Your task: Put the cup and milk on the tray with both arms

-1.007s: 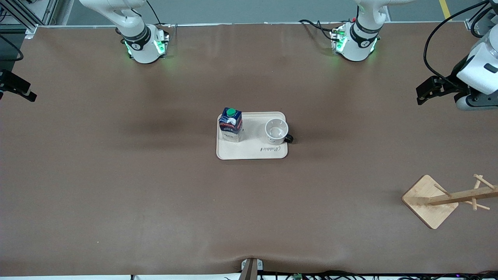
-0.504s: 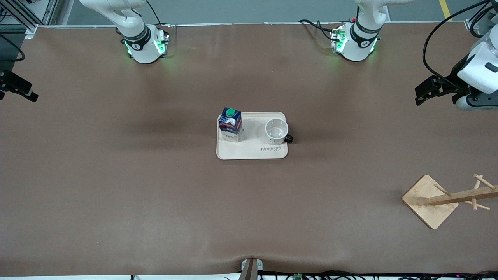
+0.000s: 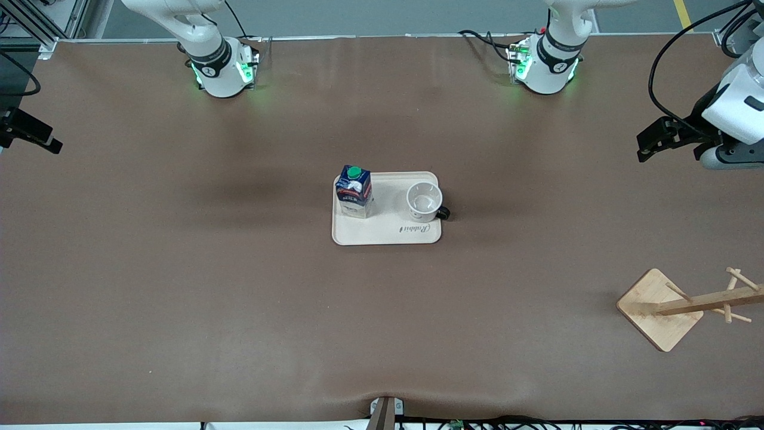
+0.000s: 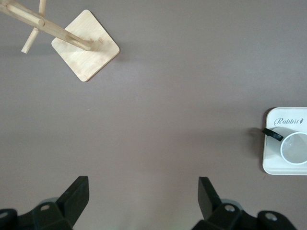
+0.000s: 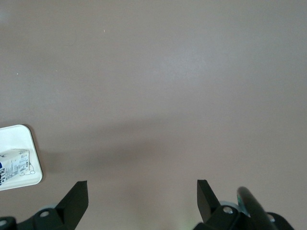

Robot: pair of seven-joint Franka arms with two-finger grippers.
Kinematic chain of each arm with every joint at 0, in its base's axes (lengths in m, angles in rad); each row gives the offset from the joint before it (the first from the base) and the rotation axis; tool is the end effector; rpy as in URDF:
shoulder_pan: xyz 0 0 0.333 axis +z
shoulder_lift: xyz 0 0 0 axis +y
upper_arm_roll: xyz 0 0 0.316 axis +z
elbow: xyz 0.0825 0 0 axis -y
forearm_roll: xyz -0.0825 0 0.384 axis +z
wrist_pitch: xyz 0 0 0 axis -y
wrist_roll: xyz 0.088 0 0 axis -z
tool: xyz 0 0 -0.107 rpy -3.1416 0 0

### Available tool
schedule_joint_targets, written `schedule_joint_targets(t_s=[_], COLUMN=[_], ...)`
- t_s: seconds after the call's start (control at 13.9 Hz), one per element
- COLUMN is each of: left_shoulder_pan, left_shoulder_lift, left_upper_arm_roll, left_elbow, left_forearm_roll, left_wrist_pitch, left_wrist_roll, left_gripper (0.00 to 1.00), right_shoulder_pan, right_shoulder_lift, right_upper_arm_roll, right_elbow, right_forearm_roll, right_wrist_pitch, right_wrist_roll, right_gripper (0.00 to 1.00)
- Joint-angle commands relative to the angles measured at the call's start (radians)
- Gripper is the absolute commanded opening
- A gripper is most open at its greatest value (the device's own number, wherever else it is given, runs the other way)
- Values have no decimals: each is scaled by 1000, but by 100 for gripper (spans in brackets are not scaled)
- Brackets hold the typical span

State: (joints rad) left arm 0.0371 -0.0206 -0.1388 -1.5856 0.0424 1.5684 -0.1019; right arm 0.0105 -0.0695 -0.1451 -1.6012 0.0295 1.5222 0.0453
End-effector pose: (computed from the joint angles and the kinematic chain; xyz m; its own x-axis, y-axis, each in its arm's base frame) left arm 0.5455 -0.0519 0.6287 1.0000 0.0002 0.0078 0.0006 -0.9990 -0.0447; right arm 0.5233 -0.0705 0.6433 0.9841 -0.1770 -0.0120 -0.1774 -0.9834 -0.0390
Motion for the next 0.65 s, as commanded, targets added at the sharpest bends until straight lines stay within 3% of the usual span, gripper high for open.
schedule_joint_targets(t_s=[0.0,0.58], left_shoulder_pan=[-13,-11], left_shoulder_lift=[24,30], left_upper_arm_roll=[8,7], left_elbow=[39,39], left_forearm_roll=[-7,-13], left_wrist_pitch=[1,1], left_wrist_roll=[11,-1], left_gripper=[100,100], right_shoulder_pan=[-6,-9], right_shoulder_lift=[-6,-3], right_upper_arm_roll=[12,10], right_elbow=[1,3], right_forearm_roll=[-22,-20], right_wrist_pitch=[-8,-11], right_wrist_roll=[36,34], right_gripper=[100,100])
